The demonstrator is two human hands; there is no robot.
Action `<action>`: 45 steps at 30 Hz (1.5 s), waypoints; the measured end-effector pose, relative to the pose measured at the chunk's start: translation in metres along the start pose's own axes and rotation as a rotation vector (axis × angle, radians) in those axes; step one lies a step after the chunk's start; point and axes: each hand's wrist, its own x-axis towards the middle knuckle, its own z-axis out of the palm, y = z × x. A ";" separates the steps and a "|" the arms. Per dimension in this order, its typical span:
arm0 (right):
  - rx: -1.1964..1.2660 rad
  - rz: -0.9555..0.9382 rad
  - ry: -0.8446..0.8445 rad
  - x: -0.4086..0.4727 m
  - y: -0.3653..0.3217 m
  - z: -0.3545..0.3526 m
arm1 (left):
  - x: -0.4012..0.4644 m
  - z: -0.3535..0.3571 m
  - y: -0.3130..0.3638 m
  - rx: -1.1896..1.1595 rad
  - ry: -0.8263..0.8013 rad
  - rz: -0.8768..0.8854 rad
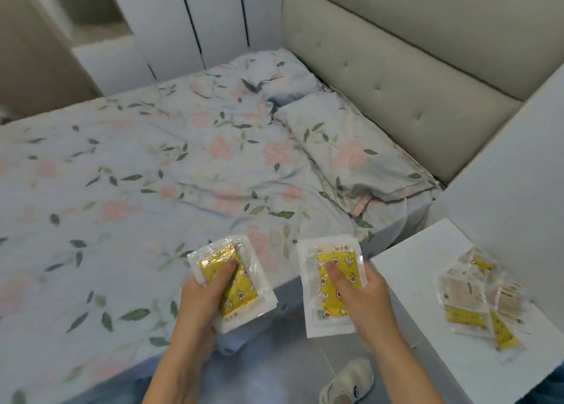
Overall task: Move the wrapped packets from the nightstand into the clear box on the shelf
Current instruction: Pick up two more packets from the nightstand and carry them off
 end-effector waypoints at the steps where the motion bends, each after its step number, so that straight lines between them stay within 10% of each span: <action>1: -0.004 -0.023 -0.046 -0.017 -0.007 0.024 | -0.013 -0.030 0.007 -0.026 0.043 0.008; 24: -0.229 -0.088 -0.980 -0.343 -0.017 0.514 | -0.234 -0.586 0.020 -0.561 0.943 0.216; 45: -0.325 0.000 -1.102 -0.432 -0.024 0.913 | -0.116 -0.926 0.121 -0.677 0.934 0.099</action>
